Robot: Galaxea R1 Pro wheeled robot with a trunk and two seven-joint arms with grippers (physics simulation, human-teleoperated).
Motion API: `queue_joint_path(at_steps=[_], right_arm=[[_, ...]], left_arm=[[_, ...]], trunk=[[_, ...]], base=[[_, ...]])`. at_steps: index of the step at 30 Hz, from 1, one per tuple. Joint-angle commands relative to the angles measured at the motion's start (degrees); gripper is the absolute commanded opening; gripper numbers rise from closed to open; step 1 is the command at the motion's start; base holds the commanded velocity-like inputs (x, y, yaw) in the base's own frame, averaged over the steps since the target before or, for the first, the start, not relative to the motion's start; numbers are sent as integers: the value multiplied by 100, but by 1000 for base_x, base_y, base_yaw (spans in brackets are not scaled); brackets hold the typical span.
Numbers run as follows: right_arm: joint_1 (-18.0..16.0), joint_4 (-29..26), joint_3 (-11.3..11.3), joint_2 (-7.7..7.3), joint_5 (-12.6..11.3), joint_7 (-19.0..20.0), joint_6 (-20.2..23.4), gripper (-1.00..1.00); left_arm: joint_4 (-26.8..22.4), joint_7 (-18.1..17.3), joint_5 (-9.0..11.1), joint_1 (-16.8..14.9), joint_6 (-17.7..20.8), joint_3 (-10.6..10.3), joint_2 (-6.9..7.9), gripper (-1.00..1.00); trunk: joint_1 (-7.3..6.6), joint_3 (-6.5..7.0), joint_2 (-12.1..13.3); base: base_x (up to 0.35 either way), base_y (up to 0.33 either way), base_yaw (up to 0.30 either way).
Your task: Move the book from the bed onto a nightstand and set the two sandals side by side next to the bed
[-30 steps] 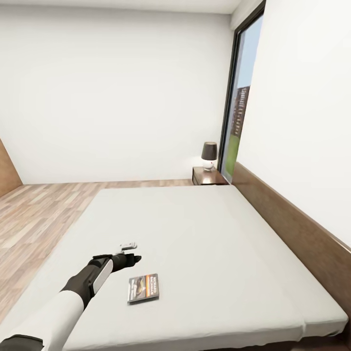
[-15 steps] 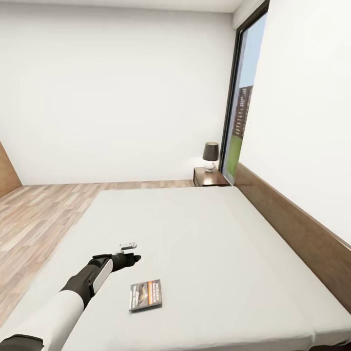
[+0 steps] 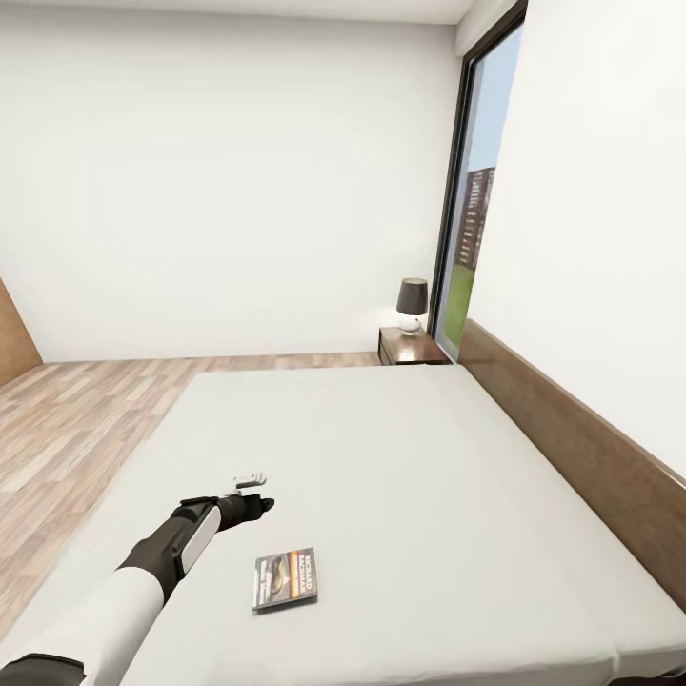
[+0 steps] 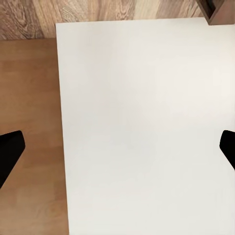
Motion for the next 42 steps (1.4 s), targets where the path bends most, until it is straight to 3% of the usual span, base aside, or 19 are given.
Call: queue_joint_path(at_steps=[1, 42], right_arm=[[-1, -7, 49, 3, -58, -19, 21, 100], [-1, -15, 47, -1, 29, -27, 5, 100]], left_arm=[[-7, 1, 17, -4, 21, -26, 7, 100], [-60, 92, -9, -4, -14, -42, -2, 100]], trunk=[[4, -12, -12], [4, -29, -12]], base=[[39, 1, 0], [22, 0, 15]])
